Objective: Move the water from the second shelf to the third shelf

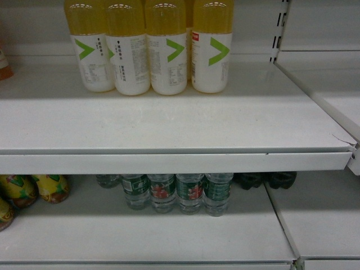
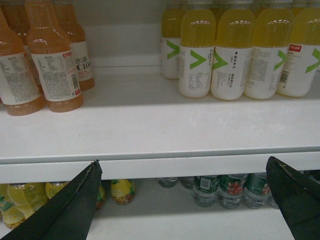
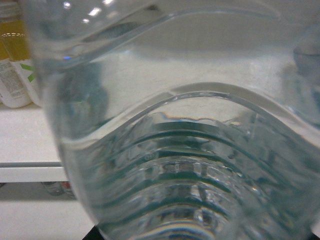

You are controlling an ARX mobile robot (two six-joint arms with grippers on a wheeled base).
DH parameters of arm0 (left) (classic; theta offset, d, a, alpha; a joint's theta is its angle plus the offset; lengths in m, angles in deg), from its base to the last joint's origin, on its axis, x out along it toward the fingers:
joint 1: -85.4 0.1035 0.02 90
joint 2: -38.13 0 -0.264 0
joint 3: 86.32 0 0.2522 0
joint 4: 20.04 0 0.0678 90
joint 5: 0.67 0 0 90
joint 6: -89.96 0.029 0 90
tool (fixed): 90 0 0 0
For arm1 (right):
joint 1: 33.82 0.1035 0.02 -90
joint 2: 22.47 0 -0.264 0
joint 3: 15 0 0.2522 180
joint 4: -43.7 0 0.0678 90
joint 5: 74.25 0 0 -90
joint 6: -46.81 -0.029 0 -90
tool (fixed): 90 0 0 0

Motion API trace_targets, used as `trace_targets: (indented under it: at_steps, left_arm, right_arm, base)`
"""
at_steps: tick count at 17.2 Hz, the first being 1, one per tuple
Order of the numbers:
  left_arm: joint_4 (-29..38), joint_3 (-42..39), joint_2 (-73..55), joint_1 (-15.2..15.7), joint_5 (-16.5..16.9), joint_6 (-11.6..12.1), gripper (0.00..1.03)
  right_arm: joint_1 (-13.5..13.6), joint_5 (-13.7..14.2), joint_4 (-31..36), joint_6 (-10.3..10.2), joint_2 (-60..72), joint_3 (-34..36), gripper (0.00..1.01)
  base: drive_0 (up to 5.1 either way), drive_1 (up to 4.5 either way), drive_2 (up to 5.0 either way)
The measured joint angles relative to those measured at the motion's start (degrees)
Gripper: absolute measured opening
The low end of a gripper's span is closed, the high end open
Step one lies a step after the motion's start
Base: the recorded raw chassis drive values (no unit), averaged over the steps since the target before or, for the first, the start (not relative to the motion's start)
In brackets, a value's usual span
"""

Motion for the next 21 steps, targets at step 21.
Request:
trace_targets:
  at_steps: [21]
  left_arm:
    - [0.0, 0.0, 0.0, 0.0, 0.0, 0.0, 0.98]
  right_arm:
    - [-0.3, 0.2, -0.2, 0.0, 0.0, 0.0, 0.40]
  base:
    - [-4.1, 2.11, 2.1]
